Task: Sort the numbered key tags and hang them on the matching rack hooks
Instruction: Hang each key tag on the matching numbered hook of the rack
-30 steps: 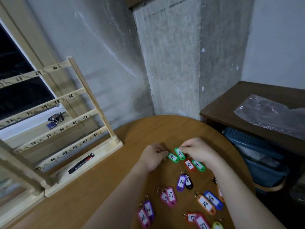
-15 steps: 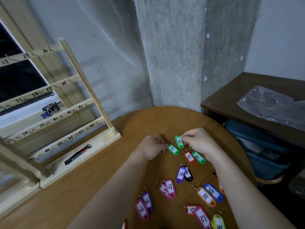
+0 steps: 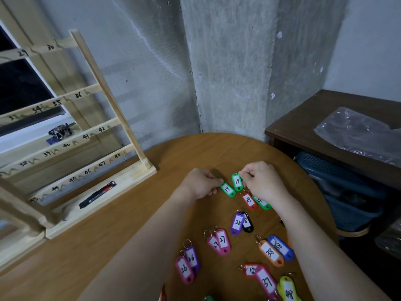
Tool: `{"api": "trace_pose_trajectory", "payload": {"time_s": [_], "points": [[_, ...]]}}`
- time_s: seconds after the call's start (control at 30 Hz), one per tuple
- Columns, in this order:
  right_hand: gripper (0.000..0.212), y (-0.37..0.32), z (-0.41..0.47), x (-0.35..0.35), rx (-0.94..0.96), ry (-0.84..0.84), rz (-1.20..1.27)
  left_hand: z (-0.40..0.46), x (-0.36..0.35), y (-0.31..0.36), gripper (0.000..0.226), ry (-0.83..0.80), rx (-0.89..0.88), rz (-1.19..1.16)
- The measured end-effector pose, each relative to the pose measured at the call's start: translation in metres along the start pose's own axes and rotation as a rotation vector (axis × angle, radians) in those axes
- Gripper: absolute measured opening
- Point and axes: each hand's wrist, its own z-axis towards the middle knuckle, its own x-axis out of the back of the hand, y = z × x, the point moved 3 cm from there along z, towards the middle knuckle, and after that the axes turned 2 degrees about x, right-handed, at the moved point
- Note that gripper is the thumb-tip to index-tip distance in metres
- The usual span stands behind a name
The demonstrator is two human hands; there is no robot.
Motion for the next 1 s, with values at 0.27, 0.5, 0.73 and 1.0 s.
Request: {"api": "trace_pose_trajectory", "payload": {"time_s": [0.27, 0.5, 0.73, 1.0], "points": [[0.022, 0.002, 0.006, -0.004, 0.008, -0.01, -0.048, 0.003, -0.006, 0.003, 0.012, 0.051, -0.015, 0.097], [0.033, 0.001, 0.008, -0.004, 0.003, 0.02, -0.011, -0.002, -0.001, -0.001, 0.026, -0.06, -0.074, 0.1], [0.025, -0.002, 0.005, -0.002, 0.004, 0.033, 0.055, -0.006, 0.0, -0.005, 0.008, -0.082, -0.178, 0.172], [0.009, -0.002, 0.007, -0.001, 0.007, 0.018, 0.373, -0.008, -0.004, -0.015, 0.01, -0.015, -0.243, 0.075]]}}
